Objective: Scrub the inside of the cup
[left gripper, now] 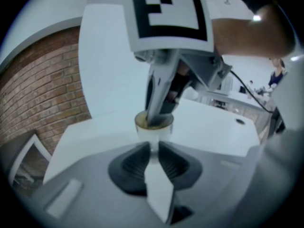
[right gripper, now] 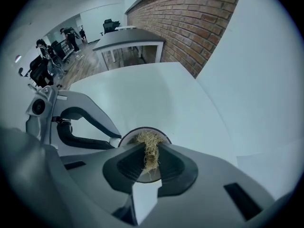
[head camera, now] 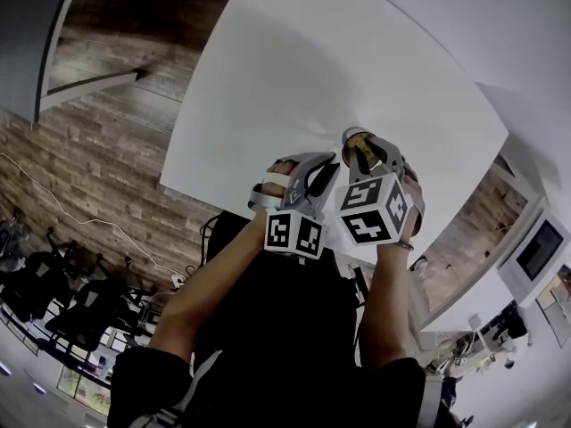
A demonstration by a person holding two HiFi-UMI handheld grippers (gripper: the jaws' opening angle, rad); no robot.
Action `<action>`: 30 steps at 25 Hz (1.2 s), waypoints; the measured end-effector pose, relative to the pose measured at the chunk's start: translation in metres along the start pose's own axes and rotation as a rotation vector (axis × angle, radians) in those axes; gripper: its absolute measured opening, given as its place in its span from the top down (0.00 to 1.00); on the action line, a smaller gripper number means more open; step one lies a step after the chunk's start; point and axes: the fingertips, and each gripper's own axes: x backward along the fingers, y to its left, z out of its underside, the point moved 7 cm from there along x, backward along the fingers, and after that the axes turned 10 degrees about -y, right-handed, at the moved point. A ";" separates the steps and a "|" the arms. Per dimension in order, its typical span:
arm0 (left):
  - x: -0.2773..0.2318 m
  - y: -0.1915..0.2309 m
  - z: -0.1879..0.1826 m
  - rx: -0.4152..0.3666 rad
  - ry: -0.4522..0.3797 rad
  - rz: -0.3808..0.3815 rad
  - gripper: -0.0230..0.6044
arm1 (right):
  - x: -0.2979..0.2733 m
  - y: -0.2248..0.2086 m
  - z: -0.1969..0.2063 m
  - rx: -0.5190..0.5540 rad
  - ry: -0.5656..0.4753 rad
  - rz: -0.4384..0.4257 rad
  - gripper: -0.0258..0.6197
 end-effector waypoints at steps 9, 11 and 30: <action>-0.001 0.000 0.000 0.018 0.004 -0.002 0.87 | 0.037 0.002 -0.005 0.118 -0.020 0.137 0.87; -0.001 0.000 0.001 0.018 0.005 -0.002 0.87 | 0.025 0.003 -0.002 0.130 0.010 0.108 0.87; -0.001 0.000 0.000 0.004 0.008 -0.014 0.87 | 0.038 0.001 -0.002 0.095 0.117 -0.044 0.88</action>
